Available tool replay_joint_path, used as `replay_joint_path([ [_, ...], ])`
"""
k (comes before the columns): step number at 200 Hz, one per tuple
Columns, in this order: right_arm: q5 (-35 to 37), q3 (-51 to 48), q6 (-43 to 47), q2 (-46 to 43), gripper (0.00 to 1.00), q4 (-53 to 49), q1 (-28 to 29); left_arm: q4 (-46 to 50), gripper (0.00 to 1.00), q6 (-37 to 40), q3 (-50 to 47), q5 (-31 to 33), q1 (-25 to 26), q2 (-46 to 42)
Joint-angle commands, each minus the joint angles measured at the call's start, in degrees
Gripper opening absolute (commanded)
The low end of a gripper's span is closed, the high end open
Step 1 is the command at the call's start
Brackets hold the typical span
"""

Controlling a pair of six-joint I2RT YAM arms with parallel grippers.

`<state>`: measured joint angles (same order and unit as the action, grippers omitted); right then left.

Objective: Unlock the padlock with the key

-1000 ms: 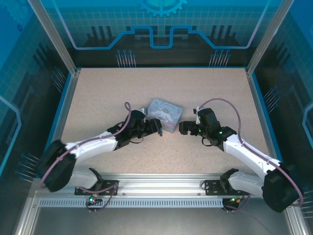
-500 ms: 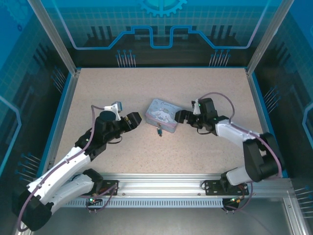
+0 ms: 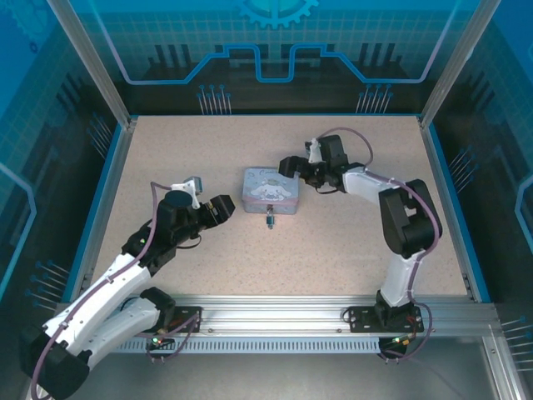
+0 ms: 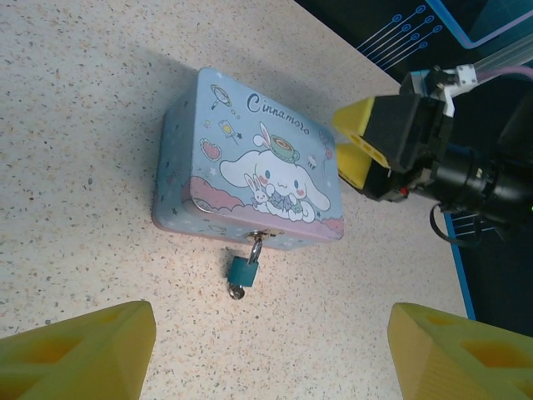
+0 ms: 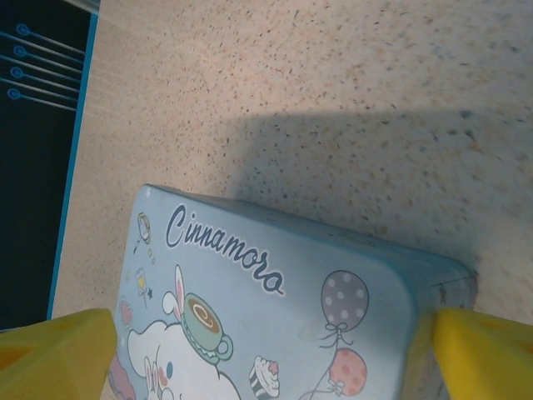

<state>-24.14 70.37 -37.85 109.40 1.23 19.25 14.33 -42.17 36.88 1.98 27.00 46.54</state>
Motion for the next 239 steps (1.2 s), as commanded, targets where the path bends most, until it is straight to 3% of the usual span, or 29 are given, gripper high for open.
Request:
replay_joint_path([
  [1,-4.9,5.0,1.4,4.6,0.97,0.3,1.3,1.4,0.75,1.8,0.6,1.1,-0.9,-1.0],
  [50,-4.8,12.3,2.1,11.5,0.97,2.2,3.4,2.1,0.76,1.8,0.6,0.9,-1.8,-1.1],
  [101,5.9,10.9,7.0,1.7,1.00,-3.7,-0.1,0.4,0.80,0.2,0.2,-4.7,-5.2,-0.4],
  [144,9.3,-2.4,8.7,-15.9,1.00,-6.1,-1.4,-8.9,0.82,-3.1,-0.4,-18.2,-13.7,4.8],
  [182,6.7,-19.0,2.0,-29.3,0.93,-0.7,1.1,-12.2,0.82,-0.5,4.0,-23.4,-16.1,13.9],
  [211,8.6,-28.7,-2.7,-32.3,0.83,4.8,7.6,-16.4,0.80,0.1,7.7,-25.1,-16.5,21.0],
  [239,12.2,-32.8,-7.1,-28.5,0.72,12.5,13.1,-20.4,0.79,0.7,12.4,-26.4,-16.5,28.5],
])
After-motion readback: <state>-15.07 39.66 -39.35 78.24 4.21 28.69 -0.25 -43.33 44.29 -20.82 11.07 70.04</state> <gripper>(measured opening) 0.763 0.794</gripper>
